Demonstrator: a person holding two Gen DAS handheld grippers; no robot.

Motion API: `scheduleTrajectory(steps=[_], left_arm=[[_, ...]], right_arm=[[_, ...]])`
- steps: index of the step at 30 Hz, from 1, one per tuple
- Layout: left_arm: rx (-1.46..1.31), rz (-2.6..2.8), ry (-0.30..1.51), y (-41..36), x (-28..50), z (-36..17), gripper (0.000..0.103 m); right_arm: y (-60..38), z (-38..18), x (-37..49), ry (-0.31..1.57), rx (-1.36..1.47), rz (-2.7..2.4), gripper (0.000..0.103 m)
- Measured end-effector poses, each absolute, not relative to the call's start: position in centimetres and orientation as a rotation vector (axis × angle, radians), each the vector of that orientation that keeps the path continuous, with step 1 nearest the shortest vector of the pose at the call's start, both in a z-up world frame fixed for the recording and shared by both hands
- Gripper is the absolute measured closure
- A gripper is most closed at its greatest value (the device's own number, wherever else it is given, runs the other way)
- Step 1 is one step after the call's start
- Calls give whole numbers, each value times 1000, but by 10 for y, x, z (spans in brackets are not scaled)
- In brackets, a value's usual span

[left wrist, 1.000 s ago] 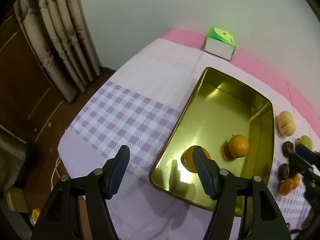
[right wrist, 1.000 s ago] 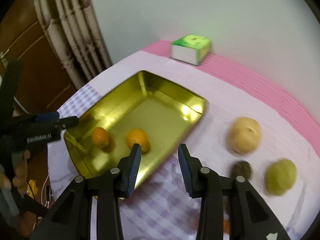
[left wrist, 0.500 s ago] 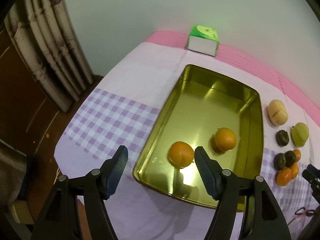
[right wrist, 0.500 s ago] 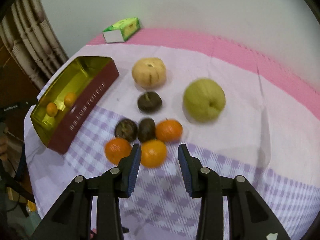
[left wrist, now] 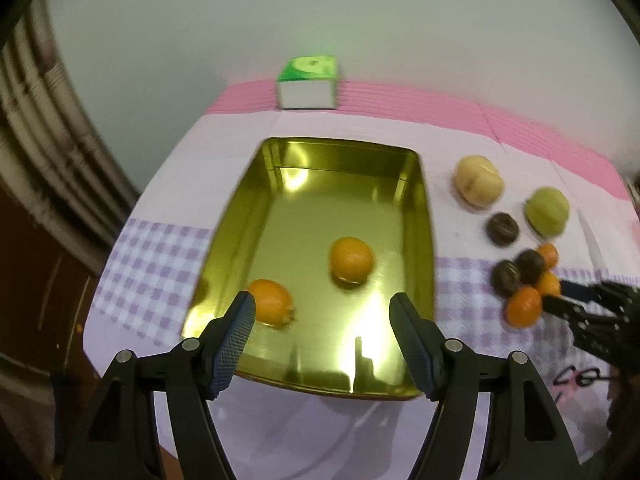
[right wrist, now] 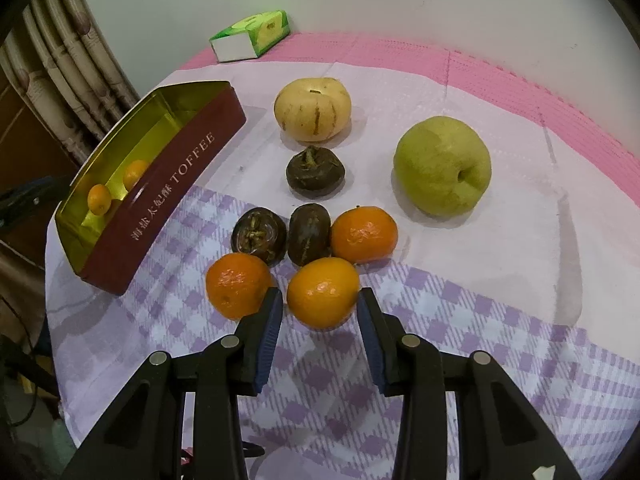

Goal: Organize fruits
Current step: 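Move both open grippers back toward the remaining oranges, then grasp an orange with the right gripper while the left gripper grasps another orange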

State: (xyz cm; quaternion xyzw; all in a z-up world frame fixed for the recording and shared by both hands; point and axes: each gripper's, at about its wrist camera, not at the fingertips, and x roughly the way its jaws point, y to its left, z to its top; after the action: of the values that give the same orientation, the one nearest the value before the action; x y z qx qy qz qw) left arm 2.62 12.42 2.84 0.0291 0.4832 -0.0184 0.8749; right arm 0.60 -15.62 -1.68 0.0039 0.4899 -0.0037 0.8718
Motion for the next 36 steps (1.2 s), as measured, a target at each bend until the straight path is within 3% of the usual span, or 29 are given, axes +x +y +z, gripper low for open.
scheduleTrajectory(steps=[22,36], left_arm=[[113,-254,1124,32,17,-4,32],[151,-236,1076,8,17,7,30]], right_arm=[[-164,-25,14,1007,54,25,65],[-209,-12,-28,1012,115,-92,65]])
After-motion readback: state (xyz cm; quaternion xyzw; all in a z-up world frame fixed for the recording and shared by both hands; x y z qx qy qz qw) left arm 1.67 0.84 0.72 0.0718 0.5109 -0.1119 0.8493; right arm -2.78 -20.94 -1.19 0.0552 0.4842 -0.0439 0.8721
